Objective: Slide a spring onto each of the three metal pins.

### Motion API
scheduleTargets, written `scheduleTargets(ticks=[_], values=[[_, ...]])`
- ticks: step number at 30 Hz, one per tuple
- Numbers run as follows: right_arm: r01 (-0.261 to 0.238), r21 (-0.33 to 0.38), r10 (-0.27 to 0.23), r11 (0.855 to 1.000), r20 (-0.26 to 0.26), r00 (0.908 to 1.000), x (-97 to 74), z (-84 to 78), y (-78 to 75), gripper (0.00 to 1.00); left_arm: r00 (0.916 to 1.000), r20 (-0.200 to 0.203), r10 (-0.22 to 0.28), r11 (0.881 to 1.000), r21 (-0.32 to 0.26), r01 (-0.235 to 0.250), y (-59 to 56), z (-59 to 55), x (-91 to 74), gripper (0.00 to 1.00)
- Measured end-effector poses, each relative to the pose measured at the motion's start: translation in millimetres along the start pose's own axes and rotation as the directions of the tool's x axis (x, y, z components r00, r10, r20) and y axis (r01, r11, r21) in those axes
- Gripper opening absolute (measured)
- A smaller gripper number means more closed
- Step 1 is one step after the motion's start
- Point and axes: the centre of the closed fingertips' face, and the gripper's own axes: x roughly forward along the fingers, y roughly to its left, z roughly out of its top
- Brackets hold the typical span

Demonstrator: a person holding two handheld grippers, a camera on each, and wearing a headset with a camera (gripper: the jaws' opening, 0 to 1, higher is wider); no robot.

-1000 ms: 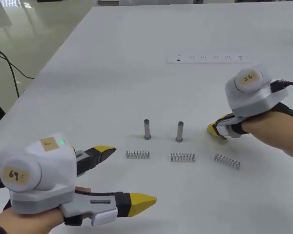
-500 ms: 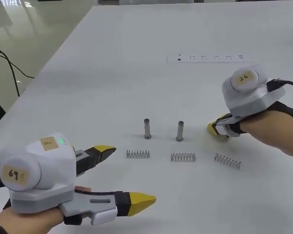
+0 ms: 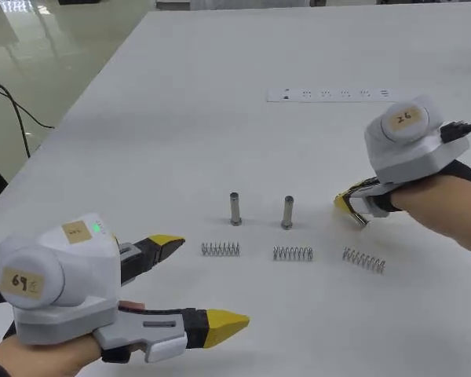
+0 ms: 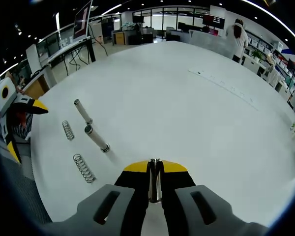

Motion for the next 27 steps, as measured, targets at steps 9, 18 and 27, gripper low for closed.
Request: scheduleTargets(ticks=[9, 18, 27], values=[[0.001, 0.010, -0.002, 1.000, 0.025, 0.9997, -12.9, 1.2, 1.2, 0.05, 1.0000, 0.004, 0.002, 1.000, 0.004, -0.002, 0.1, 1.7, -0.7, 0.79], [0.006, 0.025, -0.007, 1.000, 0.038, 0.9993, -20.3, 2.0, 0.2, 0.05, 0.9999, 0.009, 0.008, 1.000, 0.010, -0.008, 1.9, 4.5, -2.0, 0.79], [0.002, 0.041, -0.004, 0.999, 0.048, 0.9988, -26.0, 2.3, 0.7, 0.05, 0.9999, 0.008, 0.014, 1.000, 0.020, -0.014, 3.7, 5.4, -3.0, 0.79]])
